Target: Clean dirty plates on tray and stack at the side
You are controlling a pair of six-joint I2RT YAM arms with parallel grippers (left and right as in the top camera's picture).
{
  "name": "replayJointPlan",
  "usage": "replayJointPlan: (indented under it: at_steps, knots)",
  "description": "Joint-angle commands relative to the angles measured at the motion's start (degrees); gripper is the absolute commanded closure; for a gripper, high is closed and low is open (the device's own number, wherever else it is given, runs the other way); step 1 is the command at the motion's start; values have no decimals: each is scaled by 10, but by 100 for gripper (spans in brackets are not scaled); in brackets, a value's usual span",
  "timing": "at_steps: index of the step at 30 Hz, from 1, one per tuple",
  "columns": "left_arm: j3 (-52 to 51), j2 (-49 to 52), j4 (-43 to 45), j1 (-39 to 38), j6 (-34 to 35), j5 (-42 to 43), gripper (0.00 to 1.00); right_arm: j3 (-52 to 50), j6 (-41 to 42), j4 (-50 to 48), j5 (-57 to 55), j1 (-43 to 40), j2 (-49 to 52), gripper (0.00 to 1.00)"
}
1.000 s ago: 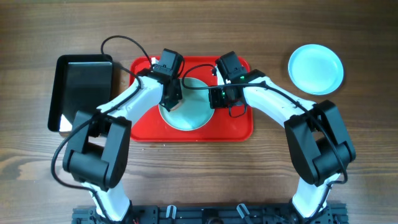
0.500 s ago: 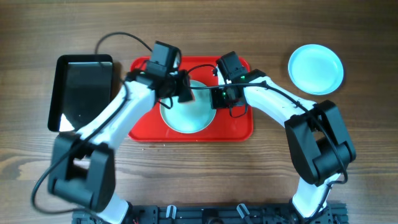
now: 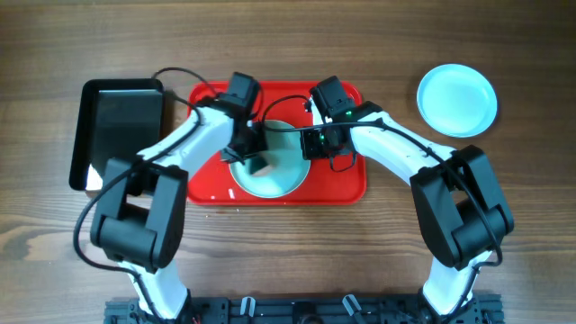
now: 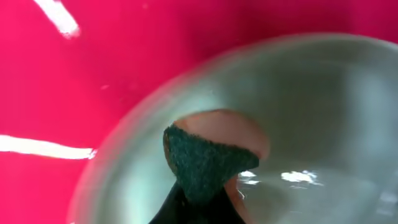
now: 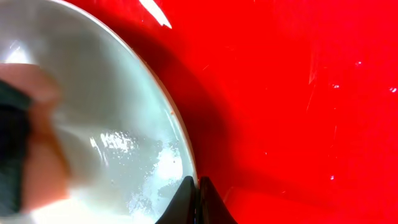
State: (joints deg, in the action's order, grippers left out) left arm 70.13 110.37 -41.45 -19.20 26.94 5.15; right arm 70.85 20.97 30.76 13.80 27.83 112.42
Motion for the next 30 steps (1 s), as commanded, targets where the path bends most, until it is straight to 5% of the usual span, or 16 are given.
replayJointPlan:
  at_steps: [1,8,14,17,20,30]
  knots:
    - [-10,-34,-27,50,-28,-115,96,-3,2,4,-40,-9,6,96]
    - [-10,-103,38,66,-87,-232,96,-3,2,4,-39,-8,6,96]
    - [-7,-162,82,66,-24,-221,96,-2,0,-1,-39,-9,5,96]
    - [-7,-193,71,69,4,-127,96,16,0,-2,-78,-9,-11,96]
    - [-8,-183,36,79,3,-40,96,70,-28,35,-168,-9,-53,96]
    - [-8,-115,3,79,6,-27,96,162,-292,62,-587,47,-156,96]
